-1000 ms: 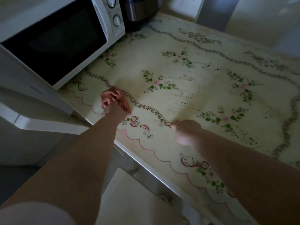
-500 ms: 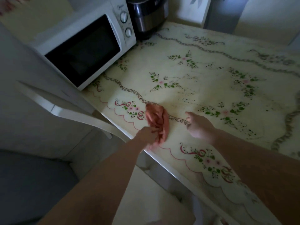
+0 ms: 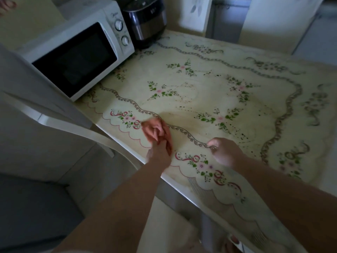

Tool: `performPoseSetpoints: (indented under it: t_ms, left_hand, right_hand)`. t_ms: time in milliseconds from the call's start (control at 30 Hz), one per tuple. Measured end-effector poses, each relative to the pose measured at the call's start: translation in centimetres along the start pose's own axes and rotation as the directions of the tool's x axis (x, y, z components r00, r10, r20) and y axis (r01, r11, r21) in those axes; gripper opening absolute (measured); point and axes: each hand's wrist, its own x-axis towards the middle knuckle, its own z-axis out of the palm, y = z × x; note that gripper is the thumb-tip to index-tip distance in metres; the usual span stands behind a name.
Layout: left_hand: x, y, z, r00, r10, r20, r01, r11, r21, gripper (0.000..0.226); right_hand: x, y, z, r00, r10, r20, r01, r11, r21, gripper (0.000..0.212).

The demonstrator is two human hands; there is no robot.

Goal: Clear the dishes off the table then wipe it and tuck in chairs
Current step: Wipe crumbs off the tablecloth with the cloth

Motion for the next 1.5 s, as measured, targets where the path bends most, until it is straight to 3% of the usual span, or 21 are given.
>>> performPoseSetpoints:
  t_ms: [67,133,200,233,300,333,433,567,700,833,1000,1200,1500]
  left_hand:
    - [-0.8,0.6,1.0,0.995,0.096,0.038,-0.098,0.994,0.053,0.04]
    - [-1.2,1.1,0.8,0.967,0.193,0.164,-0.189,0.981,-0.04,0.044]
    - [-1.5,1.4,-0.1,0.949,0.183,0.257,-0.156,0.98,-0.122,0.046]
    - [-1.4,1.4,-0.5,0.965,0.167,0.203,-0.149,0.984,-0.101,0.046]
    - [-1.0,1.5,-0.5,0.984,0.18,0.005,-0.179,0.976,0.121,0.045]
    - [-0.8,1.5,-0.2,0.981,0.194,-0.021,-0.188,0.967,0.173,0.048]
    - [-0.5,0.9,2.5,0.974,0.215,0.073,-0.226,0.948,0.222,0.063]
    - [-2.6,2.7,6.7,0.96,0.281,0.009,-0.267,0.904,0.334,0.072]
    - [-6.0,8.2,9.4,0.879,0.461,0.125,-0.472,0.798,0.375,0.083]
    - [-9.2,12.0,11.8,0.813,0.534,0.232,-0.582,0.742,0.333,0.061]
    - [-8.7,12.0,10.5,0.872,0.425,0.245,-0.49,0.766,0.415,0.062]
    - [-6.0,10.2,8.4,0.973,0.186,0.135,-0.22,0.923,0.317,0.064]
    - [1.9,4.8,3.7,0.997,-0.083,-0.002,0.082,0.976,0.203,0.068]
  right_hand:
    - [-0.4,0.9,0.1,1.0,-0.007,0.008,0.007,1.0,-0.002,0.039]
    - [-0.7,1.7,0.3,1.0,-0.001,0.0,0.001,1.0,-0.018,0.038]
    - [-1.0,2.5,0.2,0.999,0.004,-0.035,-0.005,0.999,-0.035,0.037]
    - [-1.2,2.9,0.1,0.998,0.001,-0.061,-0.004,0.999,-0.046,0.036]
    - [-1.7,3.9,-0.3,0.993,-0.002,-0.117,-0.005,0.998,-0.062,0.035]
    - [-2.0,4.4,-0.5,0.99,0.005,-0.141,-0.014,0.998,-0.068,0.034]
    - [-2.9,6.4,-1.3,0.979,0.039,-0.199,-0.061,0.992,-0.106,0.035]
    - [-4.3,9.8,-2.2,0.97,0.147,-0.193,-0.16,0.986,-0.055,0.039]
    - [-5.5,12.4,-2.5,0.975,0.148,-0.163,-0.159,0.986,-0.053,0.032]
    - [-6.4,13.7,-2.9,0.981,0.093,-0.172,-0.119,0.982,-0.148,0.03]
    - [-6.3,12.9,-4.3,0.976,0.136,-0.168,-0.158,0.979,-0.13,0.035]
    - [-4.6,10.4,-3.9,0.99,0.067,-0.127,-0.076,0.995,-0.067,0.041]
    - [1.1,6.2,-3.3,0.995,-0.027,-0.094,0.021,0.998,-0.064,0.043]
